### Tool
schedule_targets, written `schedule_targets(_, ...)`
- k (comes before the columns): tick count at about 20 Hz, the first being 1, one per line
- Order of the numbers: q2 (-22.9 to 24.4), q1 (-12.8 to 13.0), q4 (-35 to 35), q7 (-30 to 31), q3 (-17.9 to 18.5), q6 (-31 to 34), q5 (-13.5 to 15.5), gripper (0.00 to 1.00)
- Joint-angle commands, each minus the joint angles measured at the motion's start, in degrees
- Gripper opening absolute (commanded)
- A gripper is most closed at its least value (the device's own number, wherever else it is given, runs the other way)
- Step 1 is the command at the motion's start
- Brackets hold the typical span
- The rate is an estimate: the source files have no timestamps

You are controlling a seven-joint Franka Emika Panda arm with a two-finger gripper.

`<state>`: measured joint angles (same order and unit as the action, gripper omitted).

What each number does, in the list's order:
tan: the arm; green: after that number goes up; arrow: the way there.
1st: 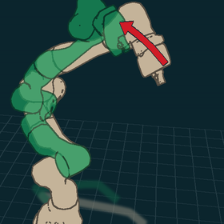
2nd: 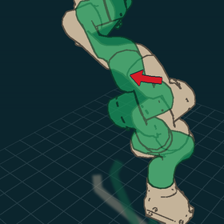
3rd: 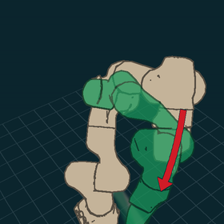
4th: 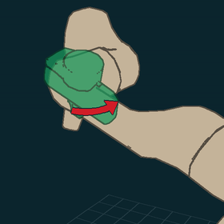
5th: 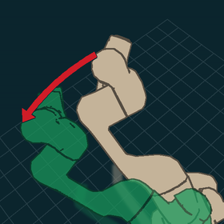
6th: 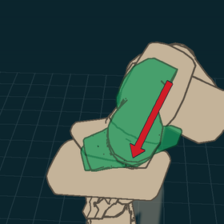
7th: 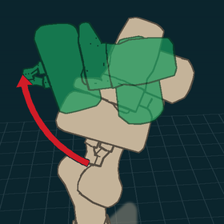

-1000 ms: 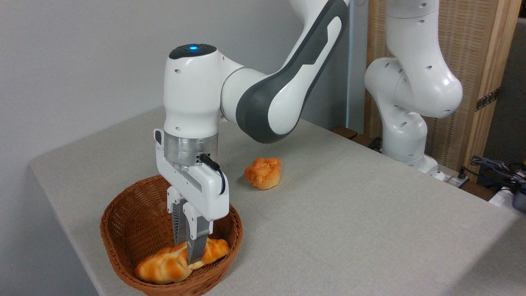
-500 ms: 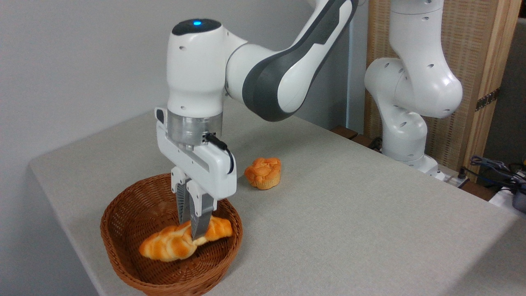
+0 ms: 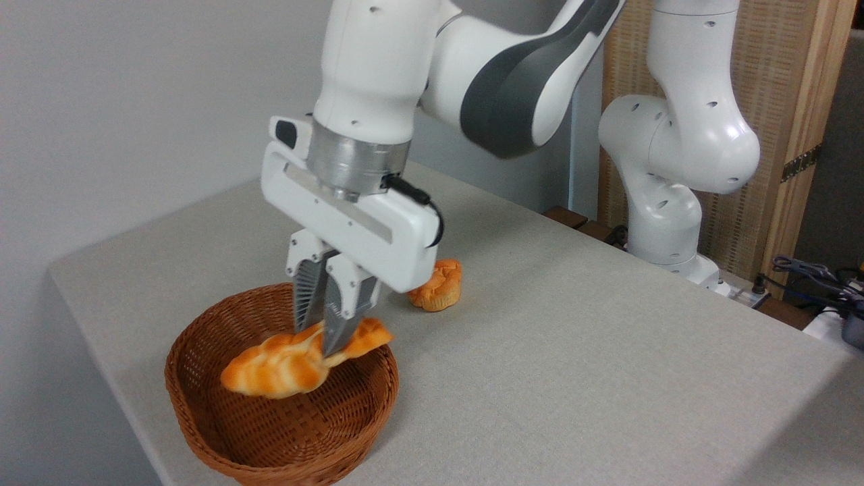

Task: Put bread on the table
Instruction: 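Lift the braided roll out of the basket and carry it beside the orange bun, then lower the braided roll onto the table and open the gripper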

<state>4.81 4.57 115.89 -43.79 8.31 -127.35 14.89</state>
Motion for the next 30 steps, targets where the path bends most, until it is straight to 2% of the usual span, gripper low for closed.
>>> schedule_targets(1,5.72,2.8,1.53,-2.87,5.02,13.06,-0.81,0.18)
schedule_targets(2,7.73,5.77,2.58,-3.84,8.35,16.06,-3.43,0.23)
schedule_targets(3,9.67,10.32,4.07,-4.11,12.65,18.35,-6.68,0.27)
schedule_targets(5,13.45,20.34,7.41,-4.11,21.7,21.52,-12.92,0.27)
schedule_targets(6,13.9,23.17,7.95,-3.85,23.92,23.19,-14.69,0.27)
schedule_targets(7,13.82,24.16,8.13,-3.76,24.38,24.86,-15.67,0.27)
schedule_targets(11,14.26,24.26,11.19,-3.58,24.38,26.81,-18.4,0.27)
schedule_targets(13,14.17,24.43,12.69,-3.58,24.38,26.81,-18.49,0.34)
schedule_targets(15,14.17,24.61,13.66,-3.58,24.38,26.72,-18.49,0.56)
schedule_targets(16,14.17,24.61,13.75,-3.58,24.38,26.72,-18.49,0.72)
schedule_targets(19,14.17,24.61,13.75,-3.49,24.38,26.72,-18.49,0.96)
schedule_targets(20,14.17,24.61,13.75,-3.58,24.38,26.72,-18.49,1.0)
schedule_targets(30,14.08,24.61,13.75,-4.02,24.38,26.72,-18.58,1.0)
